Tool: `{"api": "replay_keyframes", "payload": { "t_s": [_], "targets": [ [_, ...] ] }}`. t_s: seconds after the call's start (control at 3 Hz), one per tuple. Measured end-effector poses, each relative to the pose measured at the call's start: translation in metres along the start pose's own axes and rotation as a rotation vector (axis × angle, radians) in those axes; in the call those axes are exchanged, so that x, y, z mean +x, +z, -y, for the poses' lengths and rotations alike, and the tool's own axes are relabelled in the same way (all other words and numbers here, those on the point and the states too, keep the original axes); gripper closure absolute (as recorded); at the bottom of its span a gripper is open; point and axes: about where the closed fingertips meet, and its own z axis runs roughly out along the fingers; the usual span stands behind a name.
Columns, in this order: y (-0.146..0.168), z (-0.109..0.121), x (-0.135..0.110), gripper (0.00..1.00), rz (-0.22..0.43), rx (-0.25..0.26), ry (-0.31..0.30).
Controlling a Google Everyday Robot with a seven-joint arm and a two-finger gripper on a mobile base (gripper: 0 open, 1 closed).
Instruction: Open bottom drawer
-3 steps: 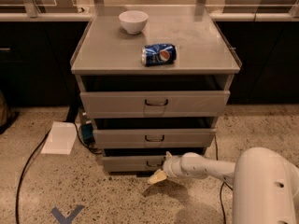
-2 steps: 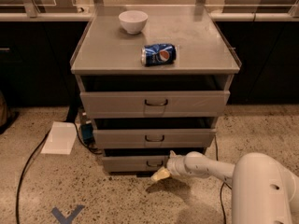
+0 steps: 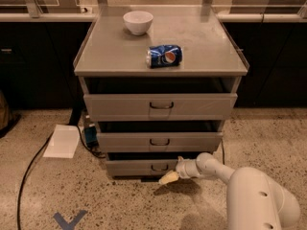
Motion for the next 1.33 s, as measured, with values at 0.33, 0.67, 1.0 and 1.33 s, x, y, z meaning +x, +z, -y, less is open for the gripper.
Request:
{"api": "replay_keyframes", "payload": {
  "t_s": [0.33,0.67,1.0,1.33],
  "targets": [
    [0.000,0.000,0.000,0.00,0.000,0.000,0.000],
    [0.006,-0.008,-0.017,0.00,0.009,-0.036,-0.067],
    [0.016,-0.014,-0.014,0.00,-0.003,-0.112,-0.115],
    [0.019,-0.014,-0.008,0.00,-0.025,-0.146,-0.107]
  ]
}}
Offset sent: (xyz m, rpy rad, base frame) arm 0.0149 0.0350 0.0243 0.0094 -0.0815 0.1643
